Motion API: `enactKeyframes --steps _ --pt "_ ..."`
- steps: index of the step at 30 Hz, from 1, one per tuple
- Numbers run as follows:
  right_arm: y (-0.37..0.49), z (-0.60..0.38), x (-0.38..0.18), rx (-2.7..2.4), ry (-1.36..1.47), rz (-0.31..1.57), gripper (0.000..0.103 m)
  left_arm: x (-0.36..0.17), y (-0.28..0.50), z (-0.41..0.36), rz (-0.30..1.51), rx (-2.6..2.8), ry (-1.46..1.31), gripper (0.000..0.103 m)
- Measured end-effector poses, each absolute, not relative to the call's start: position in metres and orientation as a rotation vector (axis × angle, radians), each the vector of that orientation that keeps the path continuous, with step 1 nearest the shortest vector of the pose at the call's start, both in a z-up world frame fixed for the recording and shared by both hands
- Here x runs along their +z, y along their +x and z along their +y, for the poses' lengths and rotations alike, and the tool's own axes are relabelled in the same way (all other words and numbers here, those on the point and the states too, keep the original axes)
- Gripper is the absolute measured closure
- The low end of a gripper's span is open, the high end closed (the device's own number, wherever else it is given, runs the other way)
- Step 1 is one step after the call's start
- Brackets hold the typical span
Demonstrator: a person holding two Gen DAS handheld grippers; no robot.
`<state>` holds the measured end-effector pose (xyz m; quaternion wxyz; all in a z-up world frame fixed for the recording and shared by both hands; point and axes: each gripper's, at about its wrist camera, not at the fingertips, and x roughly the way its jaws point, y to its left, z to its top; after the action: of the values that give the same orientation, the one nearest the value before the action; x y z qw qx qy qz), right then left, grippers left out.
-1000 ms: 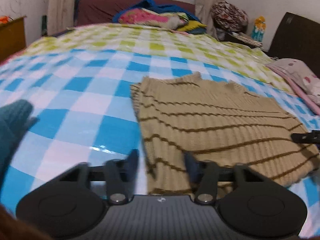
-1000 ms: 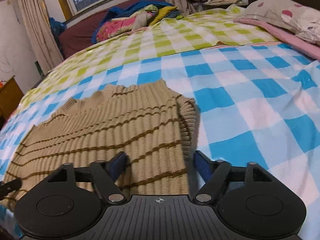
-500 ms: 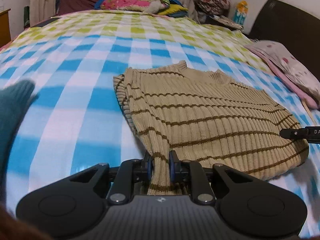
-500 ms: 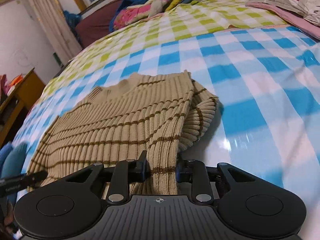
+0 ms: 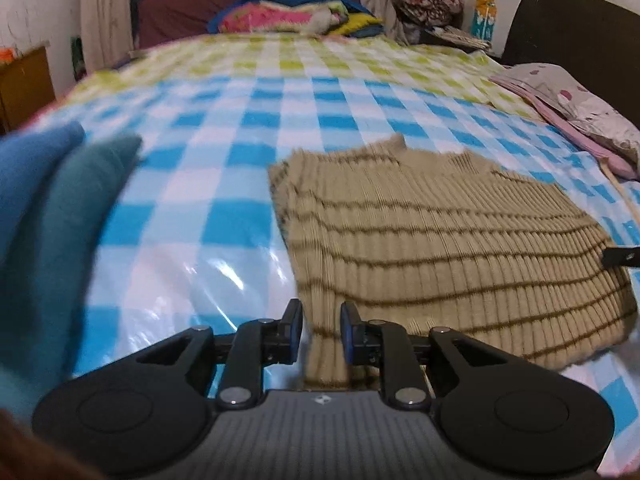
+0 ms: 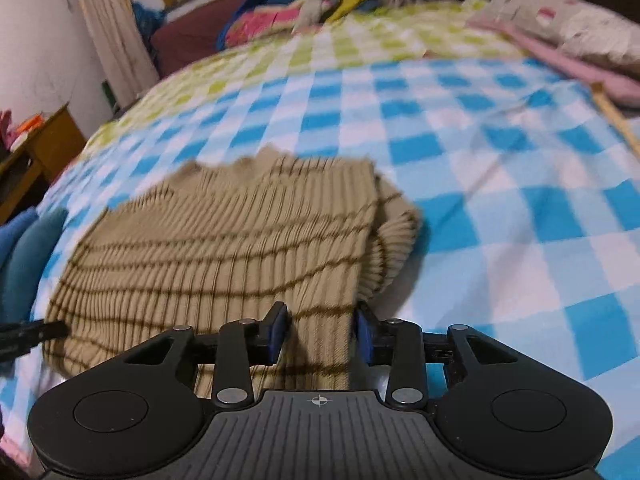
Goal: Fold small clothes
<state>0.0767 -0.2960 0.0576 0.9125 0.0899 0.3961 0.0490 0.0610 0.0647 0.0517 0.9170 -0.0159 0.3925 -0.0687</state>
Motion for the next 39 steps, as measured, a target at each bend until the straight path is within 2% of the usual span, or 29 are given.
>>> enactKeyframes --steps 2,6,10,12,13,16,17,18,20,21,25,30,33,37,39 --pt "0.072 -0.300 0.066 0.067 0.160 0.765 0.064 0.060 0.061 0.062 0.767 -0.111 0.013 0.068" --pt "0.091 -0.306 0.071 0.075 0.167 0.704 0.064 0.066 0.080 0.054 0.739 -0.120 0.016 0.066" --pt "0.136 -0.302 0.048 0.067 0.154 0.731 0.064 0.065 0.106 0.036 0.701 -0.141 0.037 0.065" --pt "0.155 -0.302 0.033 0.059 0.163 0.773 0.064 0.062 0.117 0.028 0.699 -0.173 0.046 0.062" --pt "0.158 -0.302 0.028 0.065 0.165 0.778 0.066 0.059 0.122 0.023 0.701 -0.182 0.072 0.057" --pt "0.163 -0.302 0.022 0.086 0.172 0.769 0.080 0.042 0.136 0.018 0.724 -0.166 0.140 0.056" --pt "0.165 -0.303 0.022 0.099 0.185 0.765 0.090 0.034 0.143 0.019 0.739 -0.168 0.145 0.056" --pt "0.166 -0.304 0.024 0.105 0.200 0.760 0.093 0.031 0.148 0.021 0.738 -0.160 0.149 0.056" --pt "0.169 -0.309 0.030 0.096 0.225 0.724 0.096 0.031 0.153 0.022 0.714 -0.128 0.171 0.068" --pt "0.169 -0.311 0.034 0.090 0.236 0.701 0.097 0.033 0.156 0.022 0.701 -0.110 0.183 0.071" --pt "0.174 -0.321 0.043 0.066 0.288 0.635 0.097 0.032 0.166 0.025 0.668 -0.057 0.200 0.074" --pt "0.188 -0.316 0.009 0.020 0.203 0.711 0.095 0.021 0.173 0.020 0.655 -0.023 0.226 0.074" --pt "0.184 -0.317 0.020 0.028 0.202 0.688 0.087 0.029 0.173 0.027 0.653 -0.012 0.173 0.074" --pt "0.171 -0.319 0.038 0.002 0.197 0.623 0.086 0.037 0.167 0.037 0.639 0.025 0.150 0.073" --pt "0.162 -0.314 0.047 -0.011 0.175 0.592 0.077 0.043 0.159 0.042 0.625 0.020 0.132 0.072"
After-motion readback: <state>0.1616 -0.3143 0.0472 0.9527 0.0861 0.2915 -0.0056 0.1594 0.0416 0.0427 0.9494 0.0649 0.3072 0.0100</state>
